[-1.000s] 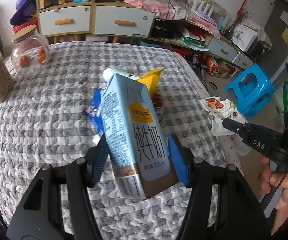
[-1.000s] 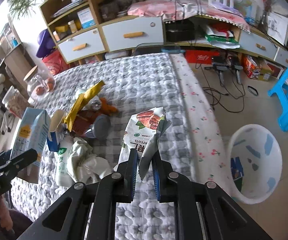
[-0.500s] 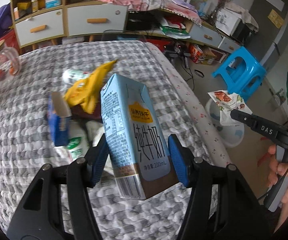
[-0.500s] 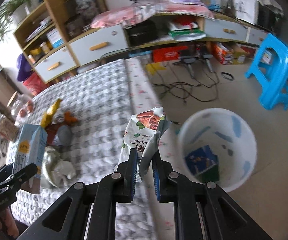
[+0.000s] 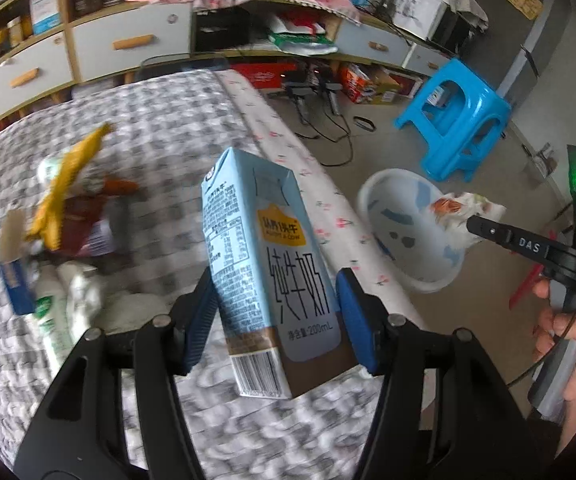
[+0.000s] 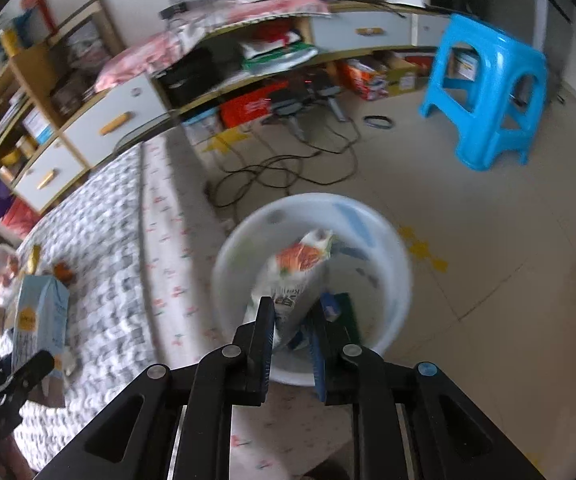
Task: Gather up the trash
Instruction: 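Drop the snack bag into the bin with the right gripper while the left drops the carton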
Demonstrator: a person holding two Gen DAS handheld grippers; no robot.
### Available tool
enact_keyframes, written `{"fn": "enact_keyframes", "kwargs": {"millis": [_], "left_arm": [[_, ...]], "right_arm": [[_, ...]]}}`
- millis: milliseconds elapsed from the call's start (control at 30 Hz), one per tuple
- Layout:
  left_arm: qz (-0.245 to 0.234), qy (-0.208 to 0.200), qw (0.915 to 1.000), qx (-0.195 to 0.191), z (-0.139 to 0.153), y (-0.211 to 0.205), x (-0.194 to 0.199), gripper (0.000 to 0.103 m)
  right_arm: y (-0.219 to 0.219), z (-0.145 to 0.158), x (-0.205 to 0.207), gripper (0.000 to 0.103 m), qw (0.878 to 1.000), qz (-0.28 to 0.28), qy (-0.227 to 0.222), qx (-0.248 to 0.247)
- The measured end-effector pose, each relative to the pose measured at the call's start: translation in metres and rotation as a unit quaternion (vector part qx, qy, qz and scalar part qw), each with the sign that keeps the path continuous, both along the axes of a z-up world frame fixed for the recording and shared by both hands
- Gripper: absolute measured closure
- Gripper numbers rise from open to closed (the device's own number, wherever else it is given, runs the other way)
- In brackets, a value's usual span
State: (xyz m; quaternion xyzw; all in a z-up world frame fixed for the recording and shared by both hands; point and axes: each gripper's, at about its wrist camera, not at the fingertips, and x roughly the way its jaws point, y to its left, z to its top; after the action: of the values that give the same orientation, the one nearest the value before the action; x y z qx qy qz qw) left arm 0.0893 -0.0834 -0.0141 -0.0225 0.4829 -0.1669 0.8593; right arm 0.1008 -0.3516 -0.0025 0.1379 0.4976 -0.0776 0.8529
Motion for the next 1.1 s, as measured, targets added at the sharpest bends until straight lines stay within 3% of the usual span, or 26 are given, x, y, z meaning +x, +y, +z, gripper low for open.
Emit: {"fn": "enact_keyframes", "kwargs": {"millis": [33,100,167,600,933,1000,1033,1100], "left_arm": [[-0.008,-0.001,1.0000,0.003,0.000,-0.009,0.001,0.043],[-0.022,-0.004,0.9997,0.006,0.000,-0.025,0.003,0.043],[-0.032,-0.002,0.9995,0.008,-0.002,-0.036,0.006,0.043],[-0.099,0.003,0.9950,0.016,-0.016,-0.135,0.025,0.043],[-0.141,-0.018,0.9898,0.008,-0.018,-0.170,0.039,0.041],[-0.150,-0.018,0.9884,0.018,-0.019,-0.173,0.041,0.030],[-0.144,-0.024,0.9889,0.027,-0.018,-0.173,0.040,0.019],[-0.135,-0.037,0.9896,0.034,-0.014,-0.171,0.037,0.014]], "right_arm": [[-0.005,-0.002,0.000,0.080,1.000,-0.004,0.004,0.001],[-0.015,-0.007,-0.002,0.048,1.000,-0.016,0.016,0.005],[-0.025,-0.006,-0.006,0.041,1.000,-0.026,0.011,0.003],[-0.082,0.004,-0.039,0.039,0.997,-0.076,-0.007,0.007],[-0.103,0.006,-0.047,0.039,0.995,-0.103,-0.014,0.013],[-0.103,0.008,-0.049,0.038,0.994,-0.107,-0.017,0.014],[-0.103,0.009,-0.049,0.038,0.994,-0.108,-0.019,0.014],[-0.103,0.010,-0.050,0.036,0.994,-0.109,-0.021,0.013]]}}
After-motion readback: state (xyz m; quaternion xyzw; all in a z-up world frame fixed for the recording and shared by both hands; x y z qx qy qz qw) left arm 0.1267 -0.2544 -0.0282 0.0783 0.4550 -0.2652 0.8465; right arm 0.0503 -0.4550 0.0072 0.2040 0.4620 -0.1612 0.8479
